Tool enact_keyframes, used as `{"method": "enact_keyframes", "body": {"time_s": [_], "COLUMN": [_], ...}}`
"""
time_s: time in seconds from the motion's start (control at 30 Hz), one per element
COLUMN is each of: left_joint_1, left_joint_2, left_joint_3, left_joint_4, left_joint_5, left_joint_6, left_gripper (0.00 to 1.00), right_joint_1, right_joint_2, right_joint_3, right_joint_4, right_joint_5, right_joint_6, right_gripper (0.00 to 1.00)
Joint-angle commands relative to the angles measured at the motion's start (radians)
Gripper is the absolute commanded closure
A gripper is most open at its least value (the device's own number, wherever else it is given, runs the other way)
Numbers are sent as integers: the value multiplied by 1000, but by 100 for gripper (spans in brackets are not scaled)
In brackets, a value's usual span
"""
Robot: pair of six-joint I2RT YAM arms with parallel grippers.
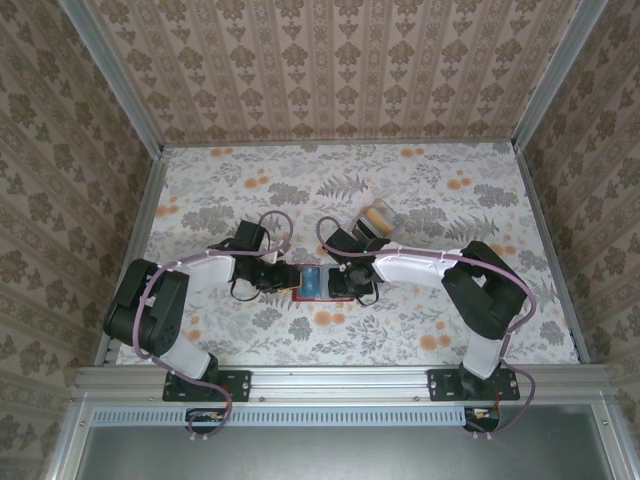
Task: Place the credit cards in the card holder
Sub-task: Flip over the card slot in the card holder.
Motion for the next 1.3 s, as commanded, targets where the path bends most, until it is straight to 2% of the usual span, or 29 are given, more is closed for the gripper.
{"method": "enact_keyframes", "body": {"time_s": [0.0, 0.23, 0.53, 0.8, 1.03, 1.27], "left_joint_1": [-4, -6, -11, -11, -8, 19], "left_joint_2": [18, 29, 31, 25, 18, -15], "left_joint_3": [2, 5, 1, -2, -5, -10], "left_joint_4": [1, 12, 19, 17, 21, 20], "left_joint_5": [23, 31, 37, 38, 49, 72], "left_joint_6": [14, 10, 6, 7, 2, -10], "left_gripper": [70, 71, 79, 80, 80, 79], "right_joint_1": [6, 6, 3, 1, -24, -30], "right_joint_2": [13, 28, 29, 12, -1, -26], "right_joint_3": [26, 41, 34, 9, -62, -92], "right_joint_4": [17, 37, 87, 160, 345, 447], "right_joint_5": [-22, -33, -41, -49, -128, -150], "right_joint_6": [-12, -6, 20, 47, 118, 152], "right_gripper": [75, 78, 82, 75, 66, 67]}}
